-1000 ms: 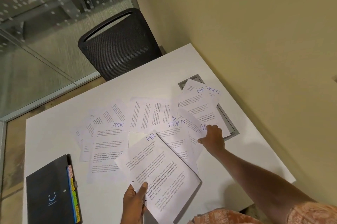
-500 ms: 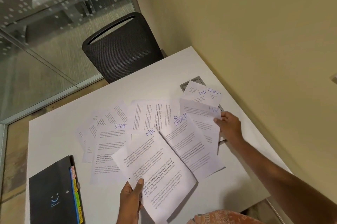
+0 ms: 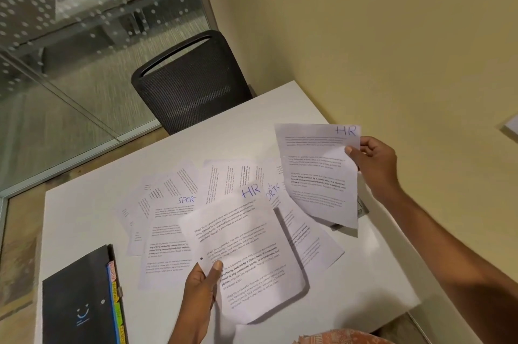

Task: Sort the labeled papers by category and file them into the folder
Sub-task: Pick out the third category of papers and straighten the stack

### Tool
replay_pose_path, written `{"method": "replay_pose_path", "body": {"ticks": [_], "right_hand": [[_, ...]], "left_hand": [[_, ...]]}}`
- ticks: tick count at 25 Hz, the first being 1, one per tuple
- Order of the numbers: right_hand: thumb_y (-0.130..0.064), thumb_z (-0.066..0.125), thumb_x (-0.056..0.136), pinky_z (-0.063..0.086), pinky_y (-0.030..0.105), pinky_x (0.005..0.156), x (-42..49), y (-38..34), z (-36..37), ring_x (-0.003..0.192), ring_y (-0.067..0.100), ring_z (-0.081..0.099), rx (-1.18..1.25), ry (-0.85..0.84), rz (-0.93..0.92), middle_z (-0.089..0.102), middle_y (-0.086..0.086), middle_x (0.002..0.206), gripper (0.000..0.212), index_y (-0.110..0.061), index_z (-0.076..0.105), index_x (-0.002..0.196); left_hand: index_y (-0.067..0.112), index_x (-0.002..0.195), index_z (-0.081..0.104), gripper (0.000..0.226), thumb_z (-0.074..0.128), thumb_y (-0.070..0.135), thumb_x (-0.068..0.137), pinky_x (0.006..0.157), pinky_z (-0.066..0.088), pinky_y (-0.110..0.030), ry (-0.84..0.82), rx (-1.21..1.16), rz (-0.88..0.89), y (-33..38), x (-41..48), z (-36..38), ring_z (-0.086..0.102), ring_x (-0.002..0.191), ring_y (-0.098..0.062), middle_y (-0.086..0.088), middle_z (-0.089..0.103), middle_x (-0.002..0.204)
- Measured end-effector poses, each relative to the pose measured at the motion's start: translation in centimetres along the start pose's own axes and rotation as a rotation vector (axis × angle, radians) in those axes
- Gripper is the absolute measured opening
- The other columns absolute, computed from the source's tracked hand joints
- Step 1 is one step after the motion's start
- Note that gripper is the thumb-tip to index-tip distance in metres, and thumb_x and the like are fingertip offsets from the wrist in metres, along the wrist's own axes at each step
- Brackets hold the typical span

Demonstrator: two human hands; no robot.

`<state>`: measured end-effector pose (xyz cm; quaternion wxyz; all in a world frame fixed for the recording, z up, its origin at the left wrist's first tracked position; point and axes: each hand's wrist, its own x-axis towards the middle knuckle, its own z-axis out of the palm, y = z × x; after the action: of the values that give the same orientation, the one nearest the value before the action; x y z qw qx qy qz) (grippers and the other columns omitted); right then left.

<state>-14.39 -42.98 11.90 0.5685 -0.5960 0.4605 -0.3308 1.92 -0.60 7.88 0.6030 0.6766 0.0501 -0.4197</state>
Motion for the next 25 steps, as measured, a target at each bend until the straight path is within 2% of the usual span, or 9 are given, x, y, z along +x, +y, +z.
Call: {"method": "replay_pose_path", "body": {"ticks": [3, 6, 8, 10, 13, 18, 20, 23, 25], "right_hand": [[-0.008, 0.077, 0.096, 0.061, 0.033, 0.072, -0.6, -1.8, 1.6, 0.085, 0.021, 0.078, 0.02, -0.076, -0.051, 0.083, 0.002, 0.099, 0.016, -0.02, 0.08, 0.106], [-0.008, 0.078, 0.096, 0.064, 0.036, 0.078, -1.3, -2.5, 3.5, 0.091, 0.026, 0.08, 0.056, -0.171, -0.035, 0.083, 0.005, 0.101, 0.014, -0.015, 0.08, 0.108], [-0.007, 0.078, 0.096, 0.062, 0.031, 0.071, -2.0, -2.3, 4.8, 0.085, 0.025, 0.079, 0.069, -0.252, 0.004, 0.083, 0.009, 0.1, 0.011, -0.012, 0.08, 0.106], [-0.006, 0.079, 0.096, 0.058, 0.026, 0.065, -3.0, -1.7, 6.0, 0.083, 0.023, 0.078, 0.083, -0.336, 0.048, 0.083, 0.011, 0.1, 0.01, -0.008, 0.078, 0.106], [-0.006, 0.081, 0.094, 0.063, 0.033, 0.073, -4.5, -0.4, 7.5, 0.089, 0.027, 0.079, 0.085, -0.4, 0.122, 0.083, 0.013, 0.102, 0.014, -0.002, 0.077, 0.107], [-0.001, 0.08, 0.093, 0.059, 0.022, 0.068, -6.6, 1.0, 9.6, 0.081, 0.016, 0.079, 0.113, -0.426, 0.229, 0.083, 0.013, 0.099, 0.014, 0.003, 0.077, 0.107], [-0.002, 0.08, 0.094, 0.057, 0.02, 0.063, -7.2, 1.3, 10.1, 0.078, 0.014, 0.078, 0.145, -0.423, 0.28, 0.083, 0.014, 0.099, 0.015, 0.004, 0.076, 0.107], [-0.005, 0.081, 0.093, 0.053, 0.022, 0.054, -7.8, 2.1, 10.9, 0.072, 0.016, 0.074, 0.125, -0.419, 0.347, 0.083, 0.012, 0.095, 0.014, 0.001, 0.077, 0.105], [-0.002, 0.081, 0.091, 0.055, 0.025, 0.056, -8.3, 3.2, 11.3, 0.076, 0.022, 0.074, 0.109, -0.421, 0.377, 0.083, 0.014, 0.096, 0.015, 0.0, 0.078, 0.105]], "left_hand": [[0.019, 0.136, 0.066, 0.032, 0.06, 0.014, 0.105, 0.085, 0.063, -0.028, -0.039, 0.041, 0.035, 1.4, 0.3, 0.9, 0.075, 0.115, -0.025, -0.008, 0.078, 0.125], [0.016, 0.14, 0.064, 0.034, 0.058, 0.014, 0.107, 0.094, 0.061, -0.033, -0.082, 0.054, 0.073, 2.6, 0.8, 2.1, 0.072, 0.122, -0.027, -0.01, 0.076, 0.13], [0.016, 0.141, 0.063, 0.035, 0.058, 0.016, 0.107, 0.099, 0.058, -0.037, -0.075, 0.06, 0.09, 3.0, 1.2, 2.7, 0.072, 0.123, -0.027, -0.009, 0.075, 0.131], [0.017, 0.137, 0.066, 0.032, 0.062, 0.025, 0.106, 0.103, 0.053, -0.042, -0.066, 0.062, 0.106, 2.9, 1.9, 2.9, 0.072, 0.12, -0.026, -0.008, 0.076, 0.129], [0.004, 0.124, 0.065, 0.048, 0.074, 0.043, 0.097, 0.096, 0.048, -0.046, -0.011, 0.065, 0.1, 2.4, 2.6, 2.8, 0.066, 0.106, -0.03, -0.011, 0.077, 0.12], [-0.004, 0.119, 0.061, 0.041, 0.068, 0.033, 0.102, 0.079, 0.055, -0.028, 0.03, -0.003, 0.074, 1.5, 2.7, 2.8, 0.069, 0.094, -0.021, -0.011, 0.078, 0.114], [0.005, 0.124, 0.066, 0.027, 0.064, 0.025, 0.105, 0.083, 0.057, -0.025, 0.025, -0.028, 0.055, 1.5, 2.2, 3.0, 0.076, 0.1, -0.017, -0.009, 0.079, 0.119], [0.015, 0.131, 0.067, 0.026, 0.062, 0.022, 0.106, 0.097, 0.054, -0.034, 0.038, -0.035, 0.05, 1.5, 1.8, 3.2, 0.075, 0.111, -0.02, -0.008, 0.078, 0.126], [0.015, 0.133, 0.067, 0.028, 0.059, 0.02, 0.107, 0.097, 0.059, -0.035, 0.016, -0.02, 0.044, 1.4, 1.7, 3.2, 0.074, 0.117, -0.025, -0.008, 0.078, 0.126]]}}
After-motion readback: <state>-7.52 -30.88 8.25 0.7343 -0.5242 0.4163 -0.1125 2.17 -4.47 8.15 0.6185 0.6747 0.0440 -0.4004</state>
